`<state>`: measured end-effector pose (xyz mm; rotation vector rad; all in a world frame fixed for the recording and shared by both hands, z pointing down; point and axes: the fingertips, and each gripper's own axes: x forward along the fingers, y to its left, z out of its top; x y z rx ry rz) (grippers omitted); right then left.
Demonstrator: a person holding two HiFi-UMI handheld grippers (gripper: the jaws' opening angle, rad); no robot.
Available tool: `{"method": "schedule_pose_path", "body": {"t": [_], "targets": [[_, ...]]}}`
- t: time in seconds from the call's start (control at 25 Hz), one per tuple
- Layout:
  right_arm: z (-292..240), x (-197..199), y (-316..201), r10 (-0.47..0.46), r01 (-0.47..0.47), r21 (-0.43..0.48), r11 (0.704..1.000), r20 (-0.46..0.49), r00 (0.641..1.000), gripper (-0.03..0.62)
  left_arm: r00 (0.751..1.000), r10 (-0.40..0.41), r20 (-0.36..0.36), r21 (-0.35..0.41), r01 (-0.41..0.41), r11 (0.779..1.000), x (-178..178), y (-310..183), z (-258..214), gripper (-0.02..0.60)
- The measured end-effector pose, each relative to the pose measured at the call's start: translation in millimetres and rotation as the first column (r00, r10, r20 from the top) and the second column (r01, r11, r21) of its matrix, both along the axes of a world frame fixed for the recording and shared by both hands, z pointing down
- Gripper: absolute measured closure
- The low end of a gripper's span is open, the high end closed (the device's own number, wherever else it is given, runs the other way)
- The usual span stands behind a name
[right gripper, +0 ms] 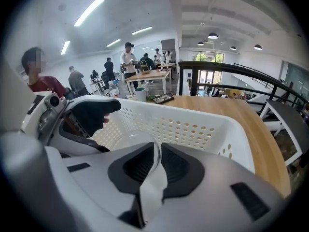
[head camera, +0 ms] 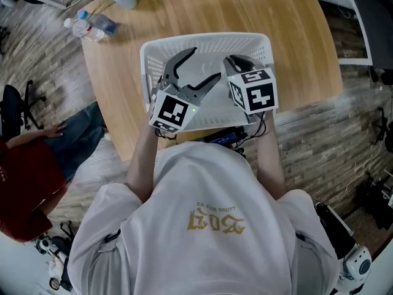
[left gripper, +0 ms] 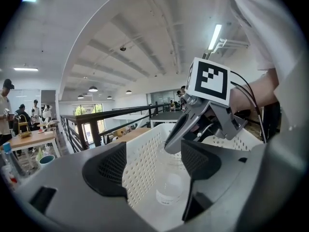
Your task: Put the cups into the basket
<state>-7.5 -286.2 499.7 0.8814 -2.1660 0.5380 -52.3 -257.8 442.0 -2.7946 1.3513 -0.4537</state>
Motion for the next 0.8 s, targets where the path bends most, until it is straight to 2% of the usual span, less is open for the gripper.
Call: {"method": "schedule_pose_path", "body": {"t": [0.28,0.8], "targets": [[-2.3,-3.2,1.4,0.001,-0.001,-0.013,1.000,0.032,0.999,0.526,0.996,-0.055,-0.064,-0.002,0.055,0.998,-9.6,-5.6,-6.5,0.222],[-8.1,-0.9,3.8,0.018,-0.017,-0.015,1.000,0.071,0.997,0.507,0.986,-0.109,-0.125,0.008,0.111,0.994,-16.2,-6.7,-15.1,0.222]]}}
